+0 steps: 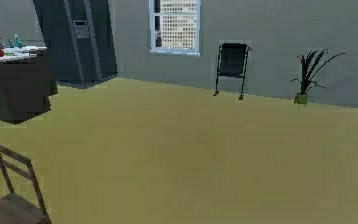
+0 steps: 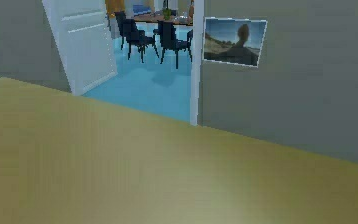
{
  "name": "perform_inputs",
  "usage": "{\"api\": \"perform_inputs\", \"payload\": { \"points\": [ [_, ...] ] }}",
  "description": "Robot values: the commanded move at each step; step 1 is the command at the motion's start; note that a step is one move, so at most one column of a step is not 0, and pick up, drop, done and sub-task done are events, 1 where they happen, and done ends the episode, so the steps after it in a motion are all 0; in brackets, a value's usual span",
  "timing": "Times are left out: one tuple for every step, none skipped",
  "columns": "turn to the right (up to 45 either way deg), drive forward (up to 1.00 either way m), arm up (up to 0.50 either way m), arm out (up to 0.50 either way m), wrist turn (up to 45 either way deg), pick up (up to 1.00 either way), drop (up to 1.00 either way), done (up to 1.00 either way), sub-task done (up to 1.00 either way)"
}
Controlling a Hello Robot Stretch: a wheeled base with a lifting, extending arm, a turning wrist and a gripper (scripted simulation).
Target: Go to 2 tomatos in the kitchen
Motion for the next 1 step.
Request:
{"api": "perform_inputs", "payload": {
  "points": [
    [15.0,0.00,0.00,0.00,0.0,0.00,0.00,0.00,0.00]
  ]
}}
